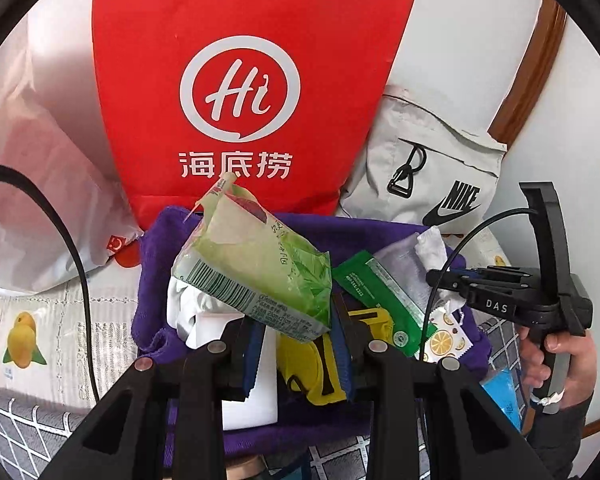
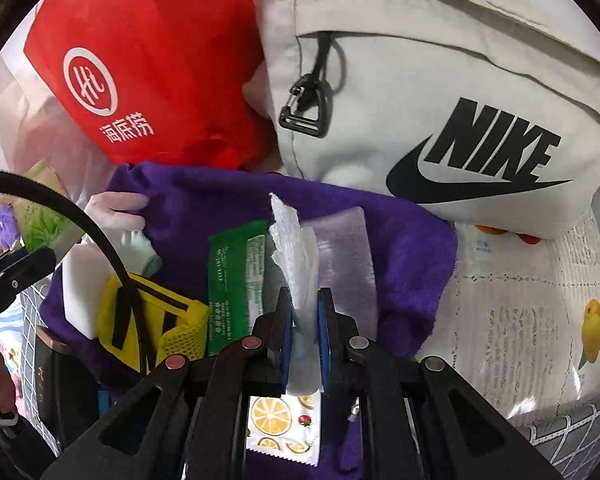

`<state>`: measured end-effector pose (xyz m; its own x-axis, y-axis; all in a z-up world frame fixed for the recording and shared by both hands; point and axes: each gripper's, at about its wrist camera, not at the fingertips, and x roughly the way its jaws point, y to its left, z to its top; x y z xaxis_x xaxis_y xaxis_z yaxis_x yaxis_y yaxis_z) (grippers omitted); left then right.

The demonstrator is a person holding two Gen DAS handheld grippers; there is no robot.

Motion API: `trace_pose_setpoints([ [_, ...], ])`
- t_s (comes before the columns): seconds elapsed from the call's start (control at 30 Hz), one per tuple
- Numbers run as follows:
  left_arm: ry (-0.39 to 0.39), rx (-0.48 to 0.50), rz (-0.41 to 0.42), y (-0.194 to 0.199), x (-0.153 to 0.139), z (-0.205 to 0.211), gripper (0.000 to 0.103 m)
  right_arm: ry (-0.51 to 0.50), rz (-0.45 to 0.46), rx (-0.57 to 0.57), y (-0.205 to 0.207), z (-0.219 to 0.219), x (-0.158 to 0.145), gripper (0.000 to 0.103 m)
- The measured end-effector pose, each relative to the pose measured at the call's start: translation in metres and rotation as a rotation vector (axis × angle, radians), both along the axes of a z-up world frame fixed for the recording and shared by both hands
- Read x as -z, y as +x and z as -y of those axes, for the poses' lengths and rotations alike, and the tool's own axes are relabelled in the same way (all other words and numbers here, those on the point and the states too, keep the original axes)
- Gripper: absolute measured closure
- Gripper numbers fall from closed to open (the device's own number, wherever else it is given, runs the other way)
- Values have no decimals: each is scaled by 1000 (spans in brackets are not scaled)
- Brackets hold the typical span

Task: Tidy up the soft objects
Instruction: 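Carry the tea pack and glove onto the purple towel and open both tools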

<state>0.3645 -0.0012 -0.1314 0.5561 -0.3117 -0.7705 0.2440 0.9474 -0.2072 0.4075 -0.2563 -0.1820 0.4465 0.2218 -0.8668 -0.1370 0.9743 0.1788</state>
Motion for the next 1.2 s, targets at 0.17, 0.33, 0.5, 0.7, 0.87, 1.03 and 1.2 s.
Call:
trace_pose_setpoints([
  [0.17, -2, -13, -13, 3, 4, -1, 73, 3, -14, 13, 4, 6, 6, 90],
  [0.33, -19, -11, -52, 8, 12, 5, 73, -10, -43, 11, 11, 6, 12, 88],
  [0.5, -32, 3, -88, 17, 20, 18, 73, 0, -16, 12, 8, 10, 2, 62],
  [0.7, -24, -9, -147, 30, 40, 28, 73, 3, 29, 2, 0, 7, -17, 59],
  [0.87, -28, -10, -168, 33, 46, 29, 70, -2, 50, 0, -6, 12, -27, 59],
  [1.03, -54, -24, -174, 33, 41, 27, 37, -7, 64, -9, -10, 12, -36, 59],
  [1.2, -67, -46, -146, 24, 24, 18, 37, -17, 82, -28, -16, 5, -43, 59],
])
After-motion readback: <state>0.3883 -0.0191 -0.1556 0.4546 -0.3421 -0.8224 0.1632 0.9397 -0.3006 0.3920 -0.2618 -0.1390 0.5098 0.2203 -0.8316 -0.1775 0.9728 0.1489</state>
